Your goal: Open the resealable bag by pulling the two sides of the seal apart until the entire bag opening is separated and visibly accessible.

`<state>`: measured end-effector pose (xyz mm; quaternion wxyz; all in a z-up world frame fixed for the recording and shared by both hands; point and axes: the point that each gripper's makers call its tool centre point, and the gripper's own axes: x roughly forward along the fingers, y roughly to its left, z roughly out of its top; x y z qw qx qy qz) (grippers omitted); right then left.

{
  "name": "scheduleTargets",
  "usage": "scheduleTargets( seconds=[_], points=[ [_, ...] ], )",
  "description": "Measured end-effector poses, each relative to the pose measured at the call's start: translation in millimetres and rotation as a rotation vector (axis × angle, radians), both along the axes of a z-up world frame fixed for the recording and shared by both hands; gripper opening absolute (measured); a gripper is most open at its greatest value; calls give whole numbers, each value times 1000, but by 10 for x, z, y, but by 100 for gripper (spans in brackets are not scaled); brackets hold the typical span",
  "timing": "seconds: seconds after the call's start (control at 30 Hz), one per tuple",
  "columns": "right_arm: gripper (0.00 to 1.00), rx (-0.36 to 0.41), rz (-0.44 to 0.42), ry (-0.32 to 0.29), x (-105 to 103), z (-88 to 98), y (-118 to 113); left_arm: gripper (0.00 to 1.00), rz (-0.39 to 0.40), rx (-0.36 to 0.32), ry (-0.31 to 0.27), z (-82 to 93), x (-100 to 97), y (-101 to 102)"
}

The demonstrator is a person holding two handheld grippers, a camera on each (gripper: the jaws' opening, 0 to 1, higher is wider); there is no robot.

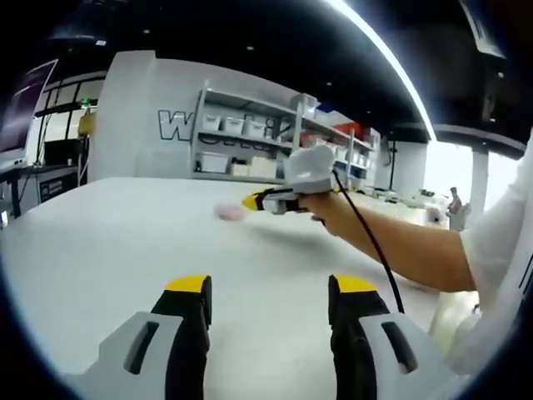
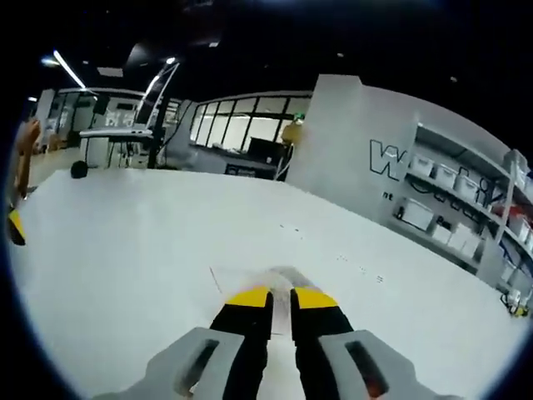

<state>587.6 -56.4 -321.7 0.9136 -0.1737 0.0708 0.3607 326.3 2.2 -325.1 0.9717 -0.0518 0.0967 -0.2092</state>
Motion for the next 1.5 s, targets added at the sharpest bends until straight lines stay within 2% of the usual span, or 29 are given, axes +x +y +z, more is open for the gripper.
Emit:
scheduleTargets(
  seconds=[0.17, 0.5, 0.67, 0.97, 1.1, 1.27, 1.4, 1.5],
  points=[
    [9, -1, -5, 2, -54, -11, 12, 56, -1, -4, -3, 4, -3, 6],
    [12, 9, -1, 2, -316, -1, -72, 56, -2, -9, -11, 18, 8, 14],
    [12, 25, -18, 23, -358, -59, -113, 56, 1, -11, -15, 22, 15, 23],
    [15, 75, -49, 27, -405, -56, -141, 55, 4, -9, -17, 20, 22, 33],
    [26, 118, -64, 25, -394, -27, -133, 55, 6, -8, -16, 20, 30, 33],
    [44, 198, -125, 52, -312, -33, -188, 55, 3, -4, -13, 18, 34, 21],
    [49, 263, -147, 86, -283, -55, -211, 54, 4, -7, -12, 19, 32, 22],
    [52, 271, -141, 89, -300, -57, -187, 54, 5, -7, -12, 19, 33, 21]
  ],
)
